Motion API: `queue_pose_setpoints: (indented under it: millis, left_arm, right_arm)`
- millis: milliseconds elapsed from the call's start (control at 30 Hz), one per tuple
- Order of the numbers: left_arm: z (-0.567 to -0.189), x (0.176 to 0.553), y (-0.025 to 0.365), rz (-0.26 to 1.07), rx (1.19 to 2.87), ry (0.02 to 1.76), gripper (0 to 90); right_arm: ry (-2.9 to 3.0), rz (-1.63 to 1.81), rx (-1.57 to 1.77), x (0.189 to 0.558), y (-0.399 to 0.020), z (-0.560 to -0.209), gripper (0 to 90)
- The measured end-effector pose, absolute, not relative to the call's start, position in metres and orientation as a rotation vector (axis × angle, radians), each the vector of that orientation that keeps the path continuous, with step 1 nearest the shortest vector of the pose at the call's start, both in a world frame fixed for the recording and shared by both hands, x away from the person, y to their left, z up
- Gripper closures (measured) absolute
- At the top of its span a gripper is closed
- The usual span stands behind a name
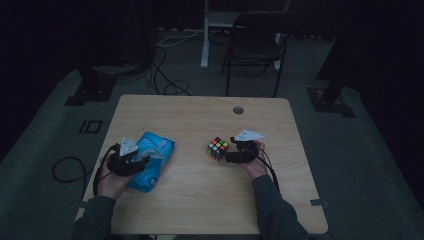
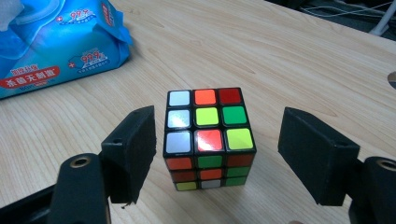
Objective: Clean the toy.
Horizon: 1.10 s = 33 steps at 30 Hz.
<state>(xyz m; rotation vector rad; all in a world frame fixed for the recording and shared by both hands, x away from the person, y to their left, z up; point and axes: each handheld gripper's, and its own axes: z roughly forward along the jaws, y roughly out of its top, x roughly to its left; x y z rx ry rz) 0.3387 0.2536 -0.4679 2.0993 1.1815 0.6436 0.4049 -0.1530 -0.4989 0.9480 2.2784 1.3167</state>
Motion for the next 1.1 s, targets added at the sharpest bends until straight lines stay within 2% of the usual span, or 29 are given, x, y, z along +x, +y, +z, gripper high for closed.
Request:
queue_pose_setpoints:
  millis: [133, 267, 533, 833, 933, 1100]
  left_arm:
    - [-0.464, 0.342, 0.254, 0.624, 2.083, 1.193, 79.3]
    - [-0.461, 0.343, 0.254, 0.623, 2.075, 1.186, 87.9]
    - [-0.436, 0.343, 0.255, 0.642, 2.028, 1.137, 89.7]
    - [-0.387, 0.336, 0.251, 0.642, 1.869, 1.009, 89.7]
    - [-0.387, 0.339, 0.248, 0.662, 1.896, 1.027, 89.5]
    - [-0.410, 0.344, 0.249, 0.671, 1.963, 1.098, 89.0]
  right_arm:
    - [2.266, 1.322, 0.966, 0.405, -0.157, -0.500, 28.0]
    - [2.263, 1.320, 0.969, 0.405, -0.159, -0.500, 28.0]
    - [2.257, 1.320, 0.963, 0.403, -0.157, -0.500, 28.6]
    - [2.261, 1.323, 0.964, 0.402, -0.155, -0.502, 28.6]
    - [2.260, 1.328, 0.959, 0.402, -0.154, -0.502, 28.6]
    - [2.254, 1.331, 0.958, 0.401, -0.156, -0.500, 28.6]
